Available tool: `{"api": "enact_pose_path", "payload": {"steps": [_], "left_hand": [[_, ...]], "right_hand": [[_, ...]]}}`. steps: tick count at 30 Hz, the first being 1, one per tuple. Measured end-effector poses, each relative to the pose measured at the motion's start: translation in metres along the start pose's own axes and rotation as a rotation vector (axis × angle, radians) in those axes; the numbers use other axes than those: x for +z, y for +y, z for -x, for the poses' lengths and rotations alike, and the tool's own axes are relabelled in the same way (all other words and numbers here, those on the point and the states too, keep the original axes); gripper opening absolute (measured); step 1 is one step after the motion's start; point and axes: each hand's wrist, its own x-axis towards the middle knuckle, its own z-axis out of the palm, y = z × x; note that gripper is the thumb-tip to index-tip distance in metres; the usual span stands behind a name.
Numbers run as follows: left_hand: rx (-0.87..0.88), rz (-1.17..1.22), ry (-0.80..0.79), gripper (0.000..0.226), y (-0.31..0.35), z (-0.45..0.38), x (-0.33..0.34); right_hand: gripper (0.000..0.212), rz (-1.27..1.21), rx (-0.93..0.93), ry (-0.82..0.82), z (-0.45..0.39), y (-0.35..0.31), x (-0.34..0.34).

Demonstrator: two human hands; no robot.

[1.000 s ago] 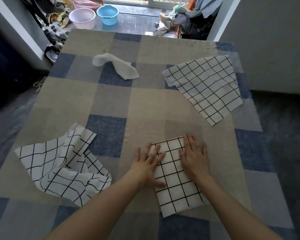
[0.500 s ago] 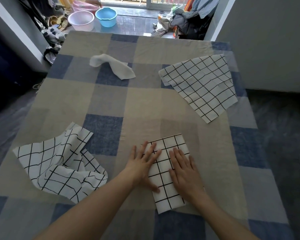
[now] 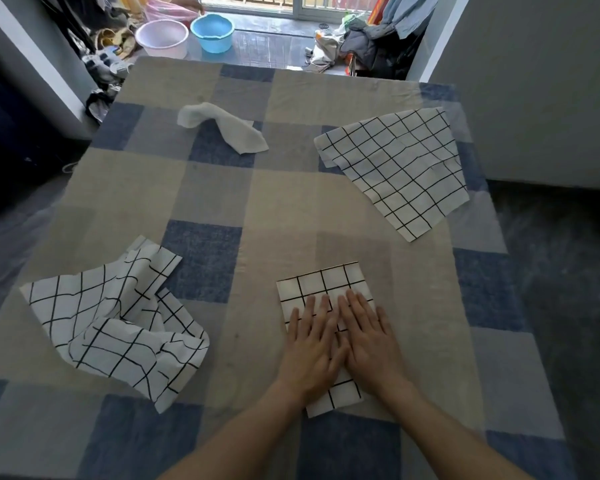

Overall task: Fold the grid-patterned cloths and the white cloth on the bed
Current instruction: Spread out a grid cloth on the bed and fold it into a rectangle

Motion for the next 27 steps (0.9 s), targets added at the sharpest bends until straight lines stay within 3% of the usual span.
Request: {"api": "enact_pose_path", "payload": {"steps": [4,7,10,13,17,21,23,25,27], "left_hand": [[0.110,-0.109,-0.052,0.078,-0.025,0.012,0.000],[0.181,-0.197,-0.118,0.098,-0.039,0.025,-0.004],[0.180,-0.264,-0.208,0.123,-0.036,0.028,-0.014],[0.135,-0.323,-0.292,0.133,-0.026,0.026,-0.023],[0.098,-0.305,-0.353,0.132,-0.023,0.024,-0.024],[0.008,-0.270,-0.458,0.093,-0.016,0.008,-0.042],[0.076,-0.363,-0.438,0.081,-0.014,-0.006,-0.058],[0.180,-0.454,-0.382,0.090,-0.018,-0.018,-0.070],[0.156,-0.454,-0.372,0.114,-0.028,-0.025,-0.074]], "right_hand": [[0.062,-0.025,0.017,0.020,-0.001,-0.001,0.000],[0.063,-0.025,0.008,0.026,0.000,-0.001,0.000],[0.064,-0.027,0.012,0.030,0.000,-0.002,-0.001],[0.063,-0.032,0.019,0.039,0.001,-0.004,-0.003],[0.063,-0.037,0.074,0.037,0.002,-0.009,-0.004],[0.062,-0.030,0.142,0.038,0.006,-0.014,0.001],[0.062,-0.035,0.147,0.037,0.007,-0.015,0.002],[0.061,-0.044,0.138,0.038,0.009,-0.015,0.001],[0.062,-0.053,0.132,0.048,0.008,-0.014,0.001]]}}
